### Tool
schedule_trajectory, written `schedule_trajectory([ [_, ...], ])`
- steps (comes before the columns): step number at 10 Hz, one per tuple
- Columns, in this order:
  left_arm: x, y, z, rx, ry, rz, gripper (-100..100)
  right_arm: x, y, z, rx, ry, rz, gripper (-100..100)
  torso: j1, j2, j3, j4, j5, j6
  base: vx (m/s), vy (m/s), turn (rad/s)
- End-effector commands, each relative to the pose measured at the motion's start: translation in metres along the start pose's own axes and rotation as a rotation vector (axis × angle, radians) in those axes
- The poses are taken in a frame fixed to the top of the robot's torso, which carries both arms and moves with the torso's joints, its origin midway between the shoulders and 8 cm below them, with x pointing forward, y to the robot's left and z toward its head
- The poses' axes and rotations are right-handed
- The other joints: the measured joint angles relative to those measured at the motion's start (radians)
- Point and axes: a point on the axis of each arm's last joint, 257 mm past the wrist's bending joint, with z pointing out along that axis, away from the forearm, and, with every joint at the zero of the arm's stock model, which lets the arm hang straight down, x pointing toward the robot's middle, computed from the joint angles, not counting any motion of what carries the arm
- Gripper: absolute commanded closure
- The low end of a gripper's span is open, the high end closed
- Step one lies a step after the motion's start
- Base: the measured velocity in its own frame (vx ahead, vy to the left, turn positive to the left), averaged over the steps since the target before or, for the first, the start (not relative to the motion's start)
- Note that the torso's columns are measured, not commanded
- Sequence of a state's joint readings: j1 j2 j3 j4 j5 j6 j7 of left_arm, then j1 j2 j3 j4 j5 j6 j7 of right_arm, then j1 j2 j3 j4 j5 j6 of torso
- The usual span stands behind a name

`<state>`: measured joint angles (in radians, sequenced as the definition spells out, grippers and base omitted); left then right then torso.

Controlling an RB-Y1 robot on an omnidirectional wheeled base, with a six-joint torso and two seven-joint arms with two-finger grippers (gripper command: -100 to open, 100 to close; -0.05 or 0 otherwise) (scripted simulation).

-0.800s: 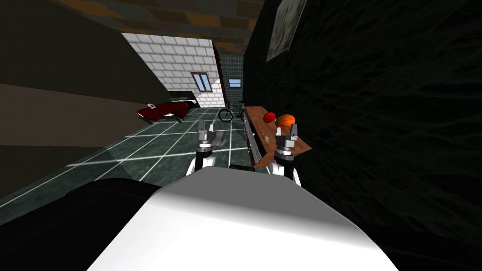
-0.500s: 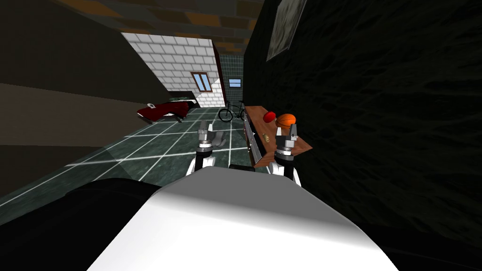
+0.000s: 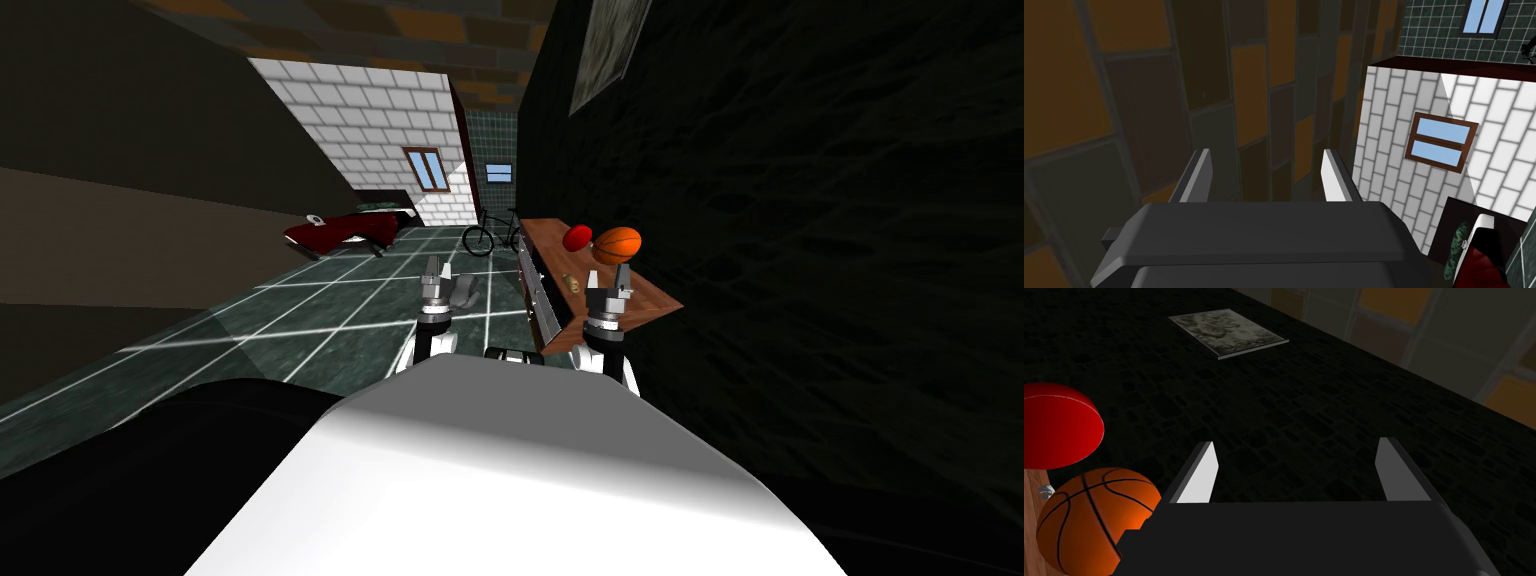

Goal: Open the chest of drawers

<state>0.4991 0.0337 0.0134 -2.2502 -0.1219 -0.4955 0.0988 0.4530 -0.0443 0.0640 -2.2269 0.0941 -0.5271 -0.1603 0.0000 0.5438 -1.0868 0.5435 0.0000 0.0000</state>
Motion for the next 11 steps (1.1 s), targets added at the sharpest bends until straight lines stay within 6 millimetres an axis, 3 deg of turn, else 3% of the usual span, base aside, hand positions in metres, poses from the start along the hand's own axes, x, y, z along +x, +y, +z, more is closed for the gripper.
schedule_trajectory([
  [1,0.000,0.000,0.000,0.000,0.000,0.000,0,0.000,0.000,0.000,0.000,0.000,0.000,0,0.000,0.074,-0.148,0.074,0.000,0.000,0.000,0.000,0.000],
  [2,0.000,0.000,0.000,0.000,0.000,0.000,0,0.005,-0.016,-0.003,0.046,0.034,-0.031,-100,0.000,0.148,-0.295,0.148,0.000,0.000,0.020,0.022,-0.008],
  [4,0.000,0.000,0.000,-0.001,0.000,0.000,0,0.010,-0.038,-0.008,0.107,0.068,-0.070,-100,0.002,0.190,-0.384,0.190,0.001,0.000,0.025,0.042,-0.039],
  [8,0.000,0.000,0.000,-0.001,0.000,0.000,0,0.017,-0.098,-0.027,0.273,0.137,-0.182,-100,0.001,0.191,-0.391,0.194,0.000,0.000,0.092,0.078,0.028],
  [9,0.000,0.000,0.000,-0.001,0.000,0.000,0,0.017,-0.099,-0.027,0.279,0.135,-0.183,-100,0.001,0.191,-0.391,0.194,0.000,0.000,0.087,0.064,0.000],
  [10,0.000,0.000,0.000,-0.001,0.000,0.000,0,0.018,-0.117,-0.034,0.329,0.152,-0.218,-100,-0.001,0.196,-0.389,0.195,0.000,0.000,0.057,0.053,0.003],
  [11,0.000,0.000,0.000,-0.001,0.000,0.000,0,0.018,-0.117,-0.034,0.329,0.152,-0.218,-100,-0.002,0.198,-0.387,0.195,-0.001,0.000,0.032,0.035,-0.001],
])
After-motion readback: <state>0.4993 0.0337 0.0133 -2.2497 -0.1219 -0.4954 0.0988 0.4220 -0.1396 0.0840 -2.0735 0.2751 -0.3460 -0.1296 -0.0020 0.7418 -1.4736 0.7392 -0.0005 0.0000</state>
